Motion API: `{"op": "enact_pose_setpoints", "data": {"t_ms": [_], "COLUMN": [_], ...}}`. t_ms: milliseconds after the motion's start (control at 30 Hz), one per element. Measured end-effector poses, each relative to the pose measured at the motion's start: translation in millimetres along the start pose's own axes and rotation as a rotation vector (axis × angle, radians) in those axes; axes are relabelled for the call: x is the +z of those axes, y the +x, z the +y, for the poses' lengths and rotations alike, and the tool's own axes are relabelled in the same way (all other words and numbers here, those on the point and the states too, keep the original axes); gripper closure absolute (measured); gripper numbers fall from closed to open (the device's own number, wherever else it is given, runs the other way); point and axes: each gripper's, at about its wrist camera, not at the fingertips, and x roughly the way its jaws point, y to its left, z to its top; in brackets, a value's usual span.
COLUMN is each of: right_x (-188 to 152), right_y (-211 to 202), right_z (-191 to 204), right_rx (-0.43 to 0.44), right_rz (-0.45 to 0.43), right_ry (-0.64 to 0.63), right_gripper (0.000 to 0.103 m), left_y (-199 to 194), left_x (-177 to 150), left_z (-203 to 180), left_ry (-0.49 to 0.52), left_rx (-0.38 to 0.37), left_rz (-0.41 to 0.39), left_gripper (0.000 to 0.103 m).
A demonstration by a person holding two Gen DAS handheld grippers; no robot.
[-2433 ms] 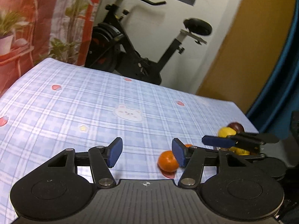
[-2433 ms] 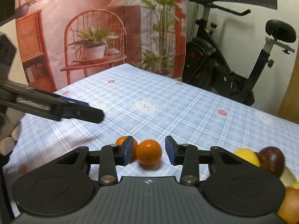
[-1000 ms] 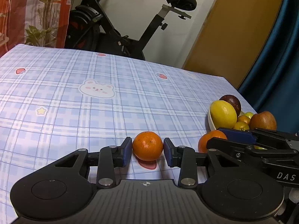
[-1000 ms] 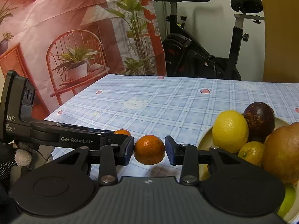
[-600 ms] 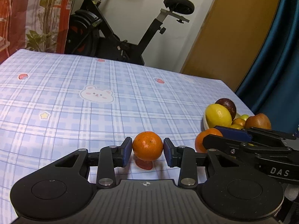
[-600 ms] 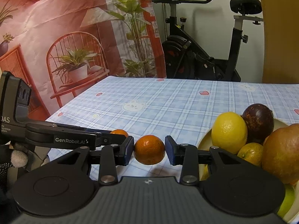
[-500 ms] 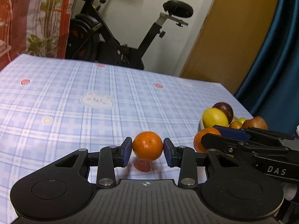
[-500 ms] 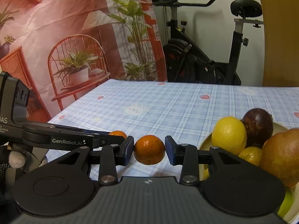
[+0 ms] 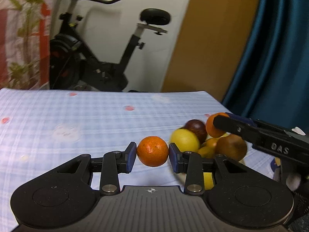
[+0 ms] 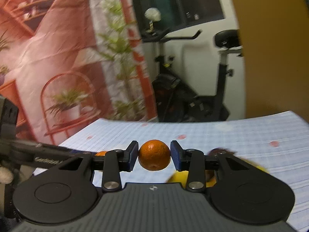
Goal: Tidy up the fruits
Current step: 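Carry the tangerine over the cream plate with the left tool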
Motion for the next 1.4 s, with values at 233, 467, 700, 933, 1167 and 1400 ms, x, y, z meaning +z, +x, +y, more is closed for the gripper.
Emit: {"op": "enact_pose_setpoints", "data": {"t_ms": [233, 467, 700, 933, 1167, 1400], "right_x": [9, 5, 1, -1, 0, -1], "right_y": [-8, -2, 6, 11, 14, 16], "right_z": [-57, -77, -81, -83, -83, -84], "right_rx": [-0.084, -0.076, -0.050, -0.058, -0.060, -0.063], "right_rz": [-0.010, 0.035, 0.056, 0.076, 0.085, 0.095], "right_ry": [0.080, 0.087, 0.104, 0.114, 0.116, 0.123], "right_gripper": [0.064, 0.064, 0.064, 0.064, 0.064, 0.064], "left_y": [39, 64, 72, 78, 80, 84], "left_x": [9, 5, -2, -2, -2, -1], "left_z": [-39, -60, -66, -66, -65, -65], "left_ry": [0.066, 0.133, 0.159, 0.160, 0.163, 0.150], "left_rx": [-0.057, -0.090, -0.093, -0.096, -0.099, -0.095], "left_rz": [0.036, 0.078, 0.107, 0.122, 0.126, 0.130], "left_gripper": [0.064, 0.064, 0.064, 0.064, 0.064, 0.064]}}
